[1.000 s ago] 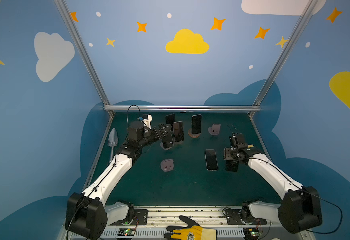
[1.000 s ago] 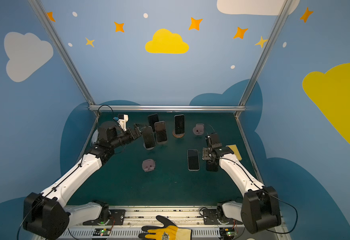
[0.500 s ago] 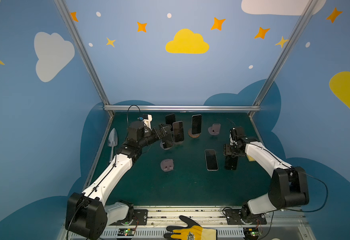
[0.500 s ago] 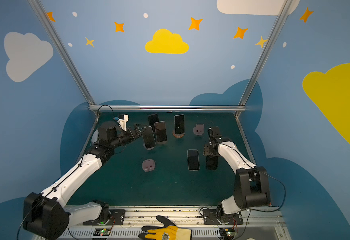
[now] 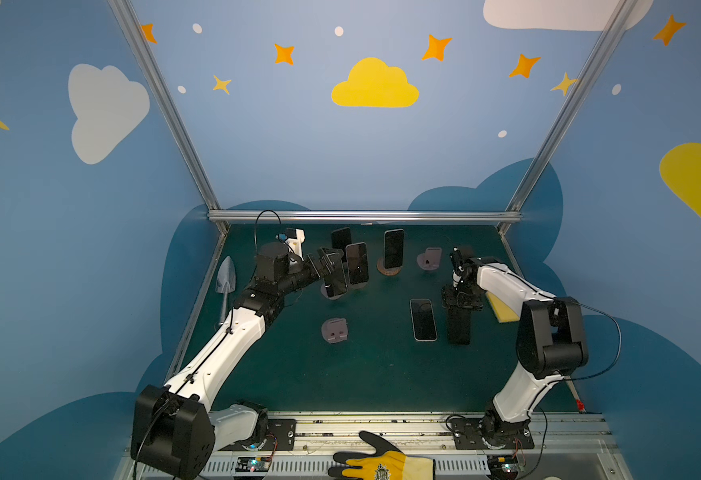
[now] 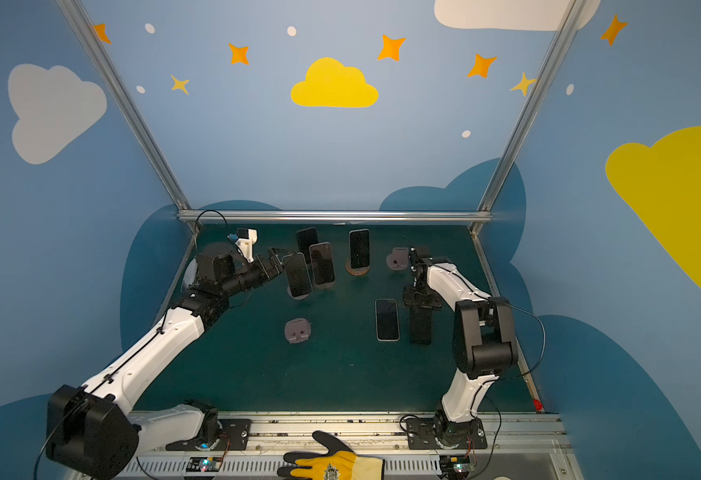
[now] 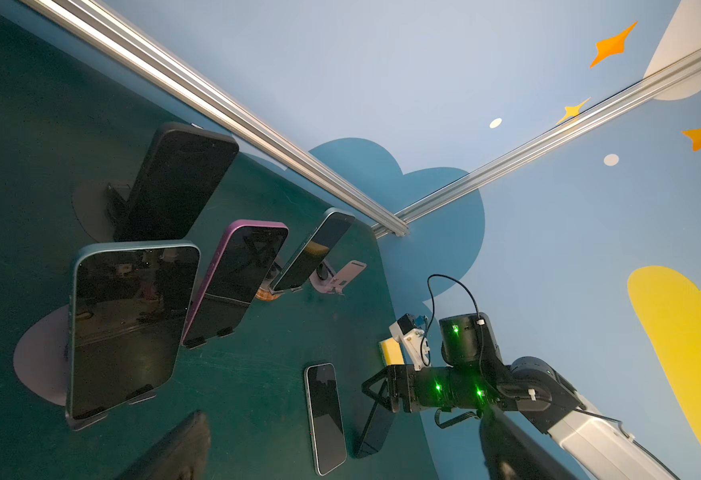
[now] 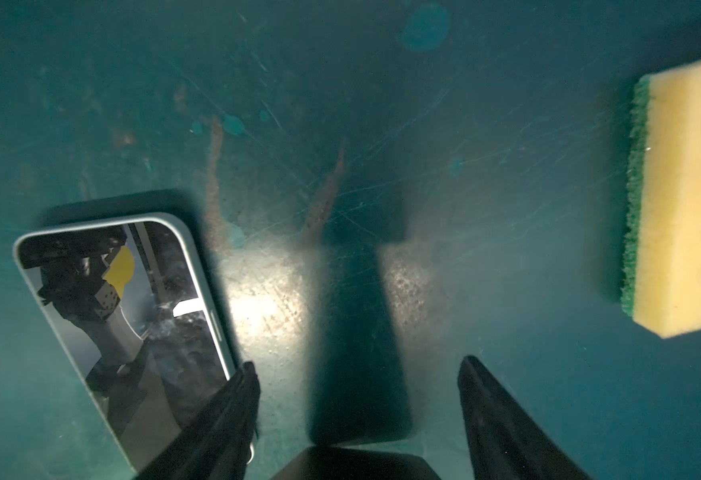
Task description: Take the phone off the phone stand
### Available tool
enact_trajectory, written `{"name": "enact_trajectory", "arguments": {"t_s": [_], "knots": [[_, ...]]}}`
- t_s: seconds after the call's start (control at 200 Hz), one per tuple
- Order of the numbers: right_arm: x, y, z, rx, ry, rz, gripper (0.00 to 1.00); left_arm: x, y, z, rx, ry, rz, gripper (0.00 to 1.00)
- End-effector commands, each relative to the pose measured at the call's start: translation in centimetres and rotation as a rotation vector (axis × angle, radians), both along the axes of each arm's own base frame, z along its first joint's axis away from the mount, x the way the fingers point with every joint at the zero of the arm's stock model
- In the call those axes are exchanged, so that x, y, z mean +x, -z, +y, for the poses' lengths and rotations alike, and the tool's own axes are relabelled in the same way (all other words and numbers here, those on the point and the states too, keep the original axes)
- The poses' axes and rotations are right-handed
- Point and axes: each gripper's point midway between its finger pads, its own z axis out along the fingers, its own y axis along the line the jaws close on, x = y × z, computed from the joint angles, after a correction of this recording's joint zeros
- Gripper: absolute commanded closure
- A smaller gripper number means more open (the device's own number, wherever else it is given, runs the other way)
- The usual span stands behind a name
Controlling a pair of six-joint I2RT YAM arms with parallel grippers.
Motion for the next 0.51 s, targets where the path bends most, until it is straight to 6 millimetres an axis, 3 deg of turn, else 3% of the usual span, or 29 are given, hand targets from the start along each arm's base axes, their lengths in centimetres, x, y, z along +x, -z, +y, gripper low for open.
{"name": "enact_trajectory", "arguments": {"t_s": [0.0,0.501], "knots": [[0.0,0.4,0.2,0.009,-0.016,0.041,0.40,0.0,-0.4,-0.1,0.011,0.008,-0.024,0.00],[1.7,2.4,1.9,0.062,-0.089,0.121,0.36,0.2,0.0,-0.3,0.008,0.013,-0.012,0.00]]}}
